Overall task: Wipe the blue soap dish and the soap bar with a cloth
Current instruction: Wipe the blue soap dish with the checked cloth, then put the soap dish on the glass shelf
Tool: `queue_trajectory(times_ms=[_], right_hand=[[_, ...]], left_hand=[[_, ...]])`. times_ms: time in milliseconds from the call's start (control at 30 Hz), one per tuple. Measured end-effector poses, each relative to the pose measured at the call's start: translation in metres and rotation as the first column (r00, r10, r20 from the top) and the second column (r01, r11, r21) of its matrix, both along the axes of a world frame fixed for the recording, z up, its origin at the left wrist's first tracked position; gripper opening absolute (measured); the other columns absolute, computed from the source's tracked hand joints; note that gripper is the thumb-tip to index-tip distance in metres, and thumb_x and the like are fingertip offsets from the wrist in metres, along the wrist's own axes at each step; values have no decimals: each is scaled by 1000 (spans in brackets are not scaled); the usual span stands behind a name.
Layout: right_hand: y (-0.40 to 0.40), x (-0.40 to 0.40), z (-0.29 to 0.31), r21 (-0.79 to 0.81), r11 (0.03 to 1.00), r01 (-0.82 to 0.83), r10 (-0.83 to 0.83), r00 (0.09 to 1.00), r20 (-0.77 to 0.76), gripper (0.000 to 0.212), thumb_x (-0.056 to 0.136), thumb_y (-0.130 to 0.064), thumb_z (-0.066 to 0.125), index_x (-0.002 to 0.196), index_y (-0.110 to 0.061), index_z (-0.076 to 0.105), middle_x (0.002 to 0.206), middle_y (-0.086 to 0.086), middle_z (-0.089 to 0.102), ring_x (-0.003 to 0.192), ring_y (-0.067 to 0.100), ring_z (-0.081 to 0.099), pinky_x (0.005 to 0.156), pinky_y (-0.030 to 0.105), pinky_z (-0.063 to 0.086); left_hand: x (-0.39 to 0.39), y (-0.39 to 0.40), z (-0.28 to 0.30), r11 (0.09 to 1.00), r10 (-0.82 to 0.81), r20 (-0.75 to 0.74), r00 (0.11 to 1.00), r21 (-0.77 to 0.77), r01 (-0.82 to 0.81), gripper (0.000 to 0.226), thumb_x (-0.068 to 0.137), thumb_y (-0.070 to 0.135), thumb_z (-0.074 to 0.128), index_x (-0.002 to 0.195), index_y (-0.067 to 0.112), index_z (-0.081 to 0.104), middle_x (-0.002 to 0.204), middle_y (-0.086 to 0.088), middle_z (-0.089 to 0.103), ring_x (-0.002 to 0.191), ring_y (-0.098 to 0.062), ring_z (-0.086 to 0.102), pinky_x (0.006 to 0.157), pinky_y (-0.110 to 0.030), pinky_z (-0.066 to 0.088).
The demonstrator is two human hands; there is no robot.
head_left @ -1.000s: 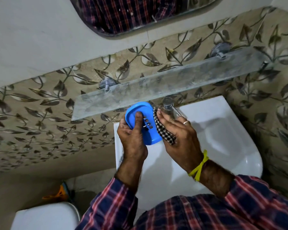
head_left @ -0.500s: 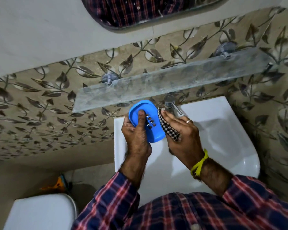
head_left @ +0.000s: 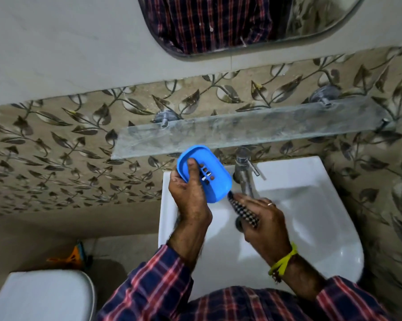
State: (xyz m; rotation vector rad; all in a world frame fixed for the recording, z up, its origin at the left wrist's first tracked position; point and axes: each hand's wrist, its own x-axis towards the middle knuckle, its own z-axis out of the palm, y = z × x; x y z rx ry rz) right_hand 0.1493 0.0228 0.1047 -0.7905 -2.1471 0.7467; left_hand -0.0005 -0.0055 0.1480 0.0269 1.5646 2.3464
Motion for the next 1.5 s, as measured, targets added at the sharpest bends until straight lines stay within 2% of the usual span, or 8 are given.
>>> queue_trajectory(times_ms=[300,533,767,933,1100,1300,1400,1500], right_hand=[[23,-1,0,-207,960,190,-192,981,8,47,67,13,67,104,-13,77,90,-2,58,81,6,59,77,-2,37],[31,-11,9,-184,972,143,-146,989,-3,27,68,9,72,89,-7,77,81,13,67,81,32,66,74,33,53],[40,-19,12,-262,945,197,-200,980,13,19,71,1,71,86,-7,77,82,4,64,82,25,63,70,18,40],[40,-15,5,-329,917,225,-231,973,23,23,69,3,69,87,-8,78,79,2,64,76,17,58,68,16,38],[39,-7,-8,-456,849,268,-296,955,12,6,73,-7,73,78,-4,74,67,11,69,67,31,65,66,39,57],[32,0,-18,-572,785,240,-292,956,1,7,72,-16,68,76,-16,74,50,0,61,49,30,63,49,40,56],[26,3,-25,-581,766,275,-331,943,10,9,72,-9,69,70,-17,71,49,0,61,43,15,54,45,31,50],[25,9,-29,-581,746,327,-364,930,56,7,72,-7,72,69,-12,70,55,5,66,51,16,57,52,31,54]], left_hand=[[27,-29,3,941,-213,-173,962,-301,154,11,86,31,58,79,26,64,67,15,61,62,-3,53,61,-22,46],[-5,-4,53,962,-160,-138,977,-244,123,21,86,7,77,97,10,60,71,-4,65,52,-13,65,40,-22,49],[-25,39,70,974,-143,-18,990,-180,138,51,81,11,84,120,10,51,107,-21,69,58,-20,75,49,-25,58],[-41,48,64,890,-233,-214,949,-440,119,53,78,28,87,112,14,49,105,-21,71,56,-20,73,46,-30,59],[-53,50,70,758,-342,-220,914,-640,130,50,81,32,83,108,8,49,92,-23,72,40,-16,66,40,-29,56],[-34,24,63,894,-251,-577,777,-446,-42,41,88,40,76,111,21,48,70,-8,70,42,-17,66,39,-34,54],[-21,-8,20,894,-289,-686,668,-443,-68,28,89,44,74,95,25,54,58,0,65,49,-20,65,50,-36,54],[-38,-30,-39,708,-456,-501,736,-705,-40,29,86,38,78,100,18,63,81,-4,72,75,-27,71,73,-46,57]])
